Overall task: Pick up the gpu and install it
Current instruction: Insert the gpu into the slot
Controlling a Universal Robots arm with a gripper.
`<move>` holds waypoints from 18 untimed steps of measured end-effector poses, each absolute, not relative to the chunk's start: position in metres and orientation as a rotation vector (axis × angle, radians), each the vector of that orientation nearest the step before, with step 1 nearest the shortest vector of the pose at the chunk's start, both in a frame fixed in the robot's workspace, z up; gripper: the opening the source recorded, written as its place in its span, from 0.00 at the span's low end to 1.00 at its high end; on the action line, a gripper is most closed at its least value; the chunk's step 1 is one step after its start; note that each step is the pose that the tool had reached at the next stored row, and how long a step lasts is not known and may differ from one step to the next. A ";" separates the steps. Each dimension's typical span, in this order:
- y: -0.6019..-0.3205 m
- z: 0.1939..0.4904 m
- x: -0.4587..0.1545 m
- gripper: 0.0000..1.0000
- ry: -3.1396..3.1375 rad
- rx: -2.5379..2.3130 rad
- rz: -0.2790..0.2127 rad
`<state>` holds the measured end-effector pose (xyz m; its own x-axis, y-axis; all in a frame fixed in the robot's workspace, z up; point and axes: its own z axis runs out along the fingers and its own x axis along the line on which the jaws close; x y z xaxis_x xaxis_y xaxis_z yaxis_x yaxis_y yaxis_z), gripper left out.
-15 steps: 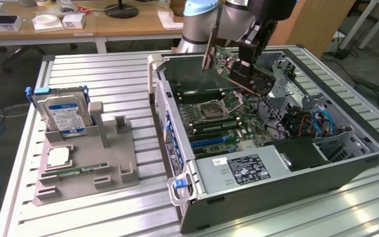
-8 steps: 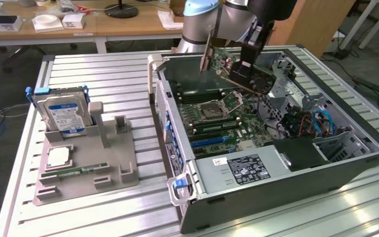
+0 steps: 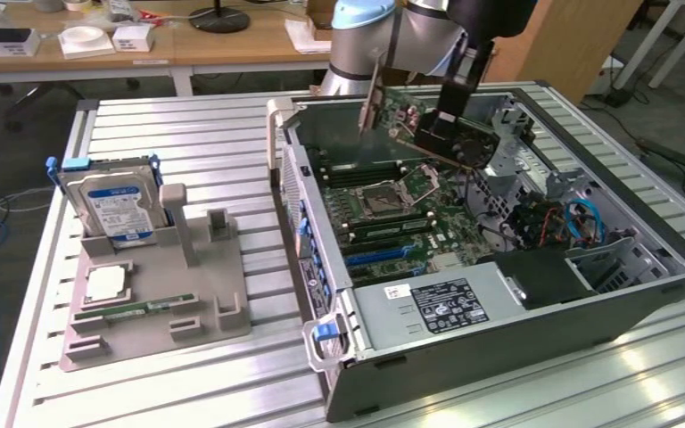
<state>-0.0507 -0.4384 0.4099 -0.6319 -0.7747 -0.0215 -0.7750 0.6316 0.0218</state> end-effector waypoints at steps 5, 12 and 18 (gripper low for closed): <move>-0.438 0.410 -0.051 0.26 2.784 -1.429 0.044; -0.439 0.410 -0.051 0.26 2.730 -1.523 0.041; -0.439 0.410 -0.051 0.26 2.720 -1.542 0.041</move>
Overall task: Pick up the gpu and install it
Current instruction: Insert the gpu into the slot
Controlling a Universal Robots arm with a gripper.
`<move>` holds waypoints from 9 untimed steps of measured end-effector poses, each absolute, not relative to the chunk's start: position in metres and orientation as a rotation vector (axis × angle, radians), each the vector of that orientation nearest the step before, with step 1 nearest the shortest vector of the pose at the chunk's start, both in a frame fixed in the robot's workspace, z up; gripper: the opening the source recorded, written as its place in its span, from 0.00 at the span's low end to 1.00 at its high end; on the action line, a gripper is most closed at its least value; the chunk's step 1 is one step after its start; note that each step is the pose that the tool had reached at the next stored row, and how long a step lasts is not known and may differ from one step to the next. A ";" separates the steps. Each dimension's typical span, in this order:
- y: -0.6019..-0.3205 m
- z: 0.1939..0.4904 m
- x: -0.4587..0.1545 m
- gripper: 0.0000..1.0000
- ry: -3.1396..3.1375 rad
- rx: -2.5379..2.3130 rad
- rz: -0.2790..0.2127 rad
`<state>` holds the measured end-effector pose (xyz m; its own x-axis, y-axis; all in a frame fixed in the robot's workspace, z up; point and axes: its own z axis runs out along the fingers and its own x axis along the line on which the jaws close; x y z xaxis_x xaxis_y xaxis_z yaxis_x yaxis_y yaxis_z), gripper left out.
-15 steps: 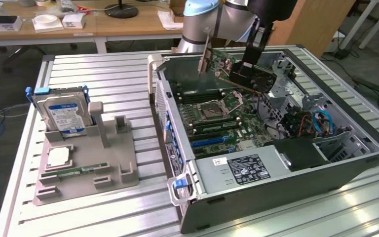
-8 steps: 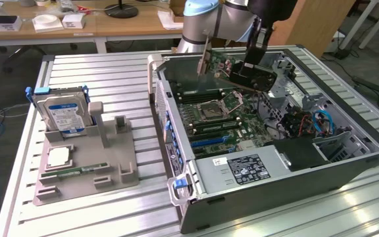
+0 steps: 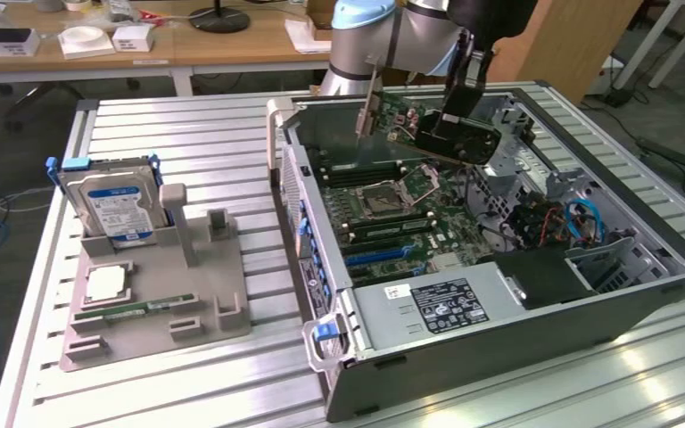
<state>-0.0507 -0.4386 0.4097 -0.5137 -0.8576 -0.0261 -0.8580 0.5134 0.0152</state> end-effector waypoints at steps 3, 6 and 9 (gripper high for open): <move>-0.439 0.410 -0.051 0.26 2.719 -1.543 0.041; -0.439 0.410 -0.051 0.26 2.708 -1.563 0.041; -0.439 0.410 -0.051 0.26 2.681 -1.610 0.041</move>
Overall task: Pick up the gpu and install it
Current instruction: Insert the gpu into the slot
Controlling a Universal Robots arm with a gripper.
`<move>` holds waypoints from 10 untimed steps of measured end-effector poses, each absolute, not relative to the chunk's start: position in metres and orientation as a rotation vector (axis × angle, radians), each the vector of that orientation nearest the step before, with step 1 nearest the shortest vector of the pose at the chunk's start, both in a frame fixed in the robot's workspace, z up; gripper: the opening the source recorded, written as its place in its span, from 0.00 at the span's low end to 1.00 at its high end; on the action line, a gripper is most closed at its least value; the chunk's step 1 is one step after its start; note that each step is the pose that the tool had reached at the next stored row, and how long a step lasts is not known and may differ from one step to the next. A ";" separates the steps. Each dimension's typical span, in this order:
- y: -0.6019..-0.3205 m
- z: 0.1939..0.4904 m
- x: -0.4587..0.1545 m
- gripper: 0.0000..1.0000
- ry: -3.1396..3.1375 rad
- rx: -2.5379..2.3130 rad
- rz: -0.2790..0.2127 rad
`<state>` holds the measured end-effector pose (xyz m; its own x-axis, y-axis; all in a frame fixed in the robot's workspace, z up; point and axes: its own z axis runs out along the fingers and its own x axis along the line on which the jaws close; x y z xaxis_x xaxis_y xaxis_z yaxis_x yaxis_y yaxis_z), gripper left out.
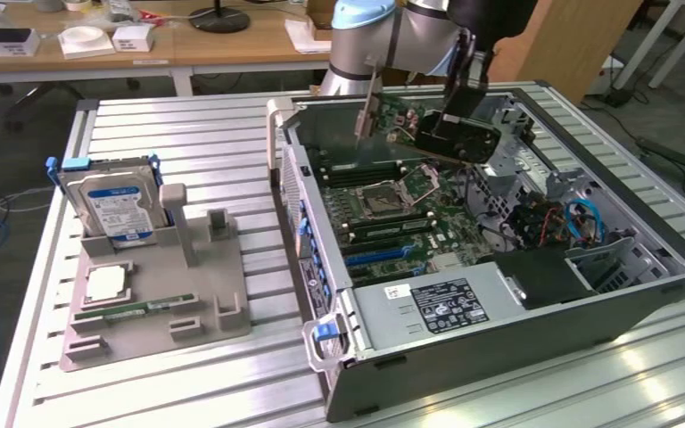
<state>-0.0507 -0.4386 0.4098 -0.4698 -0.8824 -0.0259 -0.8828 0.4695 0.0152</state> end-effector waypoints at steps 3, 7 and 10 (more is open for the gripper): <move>-0.439 0.410 -0.051 0.26 2.649 -1.661 0.041; -0.439 0.409 -0.051 0.26 2.602 -1.730 0.038; -0.439 0.409 -0.051 0.26 2.559 -1.777 0.029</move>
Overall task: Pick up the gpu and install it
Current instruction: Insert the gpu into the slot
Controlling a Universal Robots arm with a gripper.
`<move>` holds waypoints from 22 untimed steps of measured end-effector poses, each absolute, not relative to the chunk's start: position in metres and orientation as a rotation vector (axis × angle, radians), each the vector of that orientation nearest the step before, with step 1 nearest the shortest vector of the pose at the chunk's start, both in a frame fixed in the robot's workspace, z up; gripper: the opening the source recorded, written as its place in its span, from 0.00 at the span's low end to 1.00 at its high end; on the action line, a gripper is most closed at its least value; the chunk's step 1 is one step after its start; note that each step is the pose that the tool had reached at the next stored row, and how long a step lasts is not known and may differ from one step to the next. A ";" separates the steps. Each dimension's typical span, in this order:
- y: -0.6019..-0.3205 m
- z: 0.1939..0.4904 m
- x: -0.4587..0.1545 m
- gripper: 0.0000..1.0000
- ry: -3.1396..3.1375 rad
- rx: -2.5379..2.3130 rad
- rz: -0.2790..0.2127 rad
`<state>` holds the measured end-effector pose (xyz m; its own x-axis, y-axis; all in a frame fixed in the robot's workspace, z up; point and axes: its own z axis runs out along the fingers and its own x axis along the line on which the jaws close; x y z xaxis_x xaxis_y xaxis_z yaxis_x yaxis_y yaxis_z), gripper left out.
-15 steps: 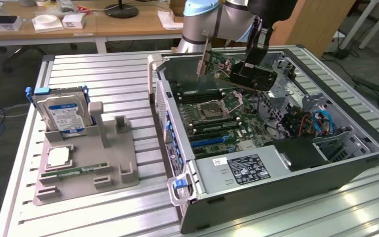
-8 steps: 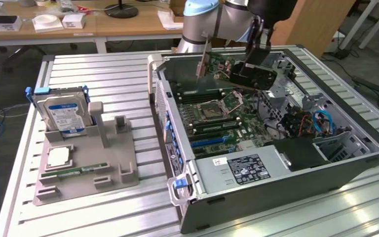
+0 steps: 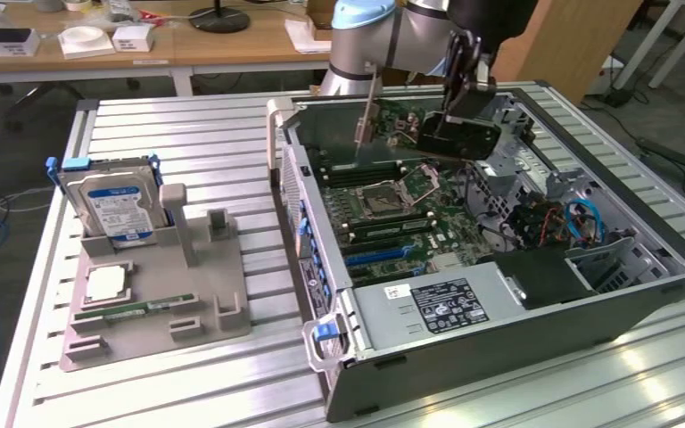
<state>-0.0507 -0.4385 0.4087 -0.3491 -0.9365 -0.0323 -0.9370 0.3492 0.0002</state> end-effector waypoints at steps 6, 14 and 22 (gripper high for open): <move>-0.439 0.408 -0.051 0.26 2.475 -1.852 0.004; -0.439 0.408 -0.051 0.26 2.361 -1.995 0.008; -0.439 0.407 -0.050 0.26 2.249 -2.121 0.012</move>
